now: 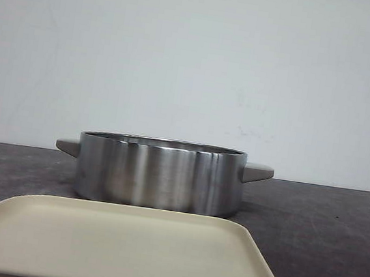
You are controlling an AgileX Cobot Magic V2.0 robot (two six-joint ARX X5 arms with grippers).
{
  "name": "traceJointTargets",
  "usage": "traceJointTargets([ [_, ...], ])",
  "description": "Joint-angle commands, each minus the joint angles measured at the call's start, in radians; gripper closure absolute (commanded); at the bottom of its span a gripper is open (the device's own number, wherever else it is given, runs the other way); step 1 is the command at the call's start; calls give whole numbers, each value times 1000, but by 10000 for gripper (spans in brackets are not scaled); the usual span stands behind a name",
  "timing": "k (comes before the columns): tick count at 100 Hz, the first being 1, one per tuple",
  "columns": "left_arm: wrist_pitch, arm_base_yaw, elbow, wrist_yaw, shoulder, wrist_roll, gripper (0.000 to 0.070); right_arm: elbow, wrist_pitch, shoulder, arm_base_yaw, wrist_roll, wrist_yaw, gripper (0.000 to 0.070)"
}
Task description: Steam buns
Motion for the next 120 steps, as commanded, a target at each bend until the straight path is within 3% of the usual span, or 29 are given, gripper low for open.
traceJointTargets([
  [1, 51, 45, -111, 5, -66, -80, 700, -5, 10, 0, 1, -4, -2, 694],
  [12, 178, 124, -359, 11, -232, -188, 700, -5, 10, 0, 1, -4, -2, 694],
  [22, 249, 176, -553, 67, -378, -314, 700, -5, 10, 0, 1, -4, 0, 694],
  [32, 298, 227, -684, 85, -481, -351, 700, -5, 10, 0, 1, -4, 0, 694],
  [53, 313, 309, -800, 97, -549, -330, 700, -5, 10, 0, 1, -4, 2, 694],
  [90, 326, 357, -902, 94, -563, -208, 700, -5, 10, 0, 1, -4, 2, 694],
  [120, 232, 379, -902, 8, -580, -95, 700, -5, 10, 0, 1, -4, 2, 694],
])
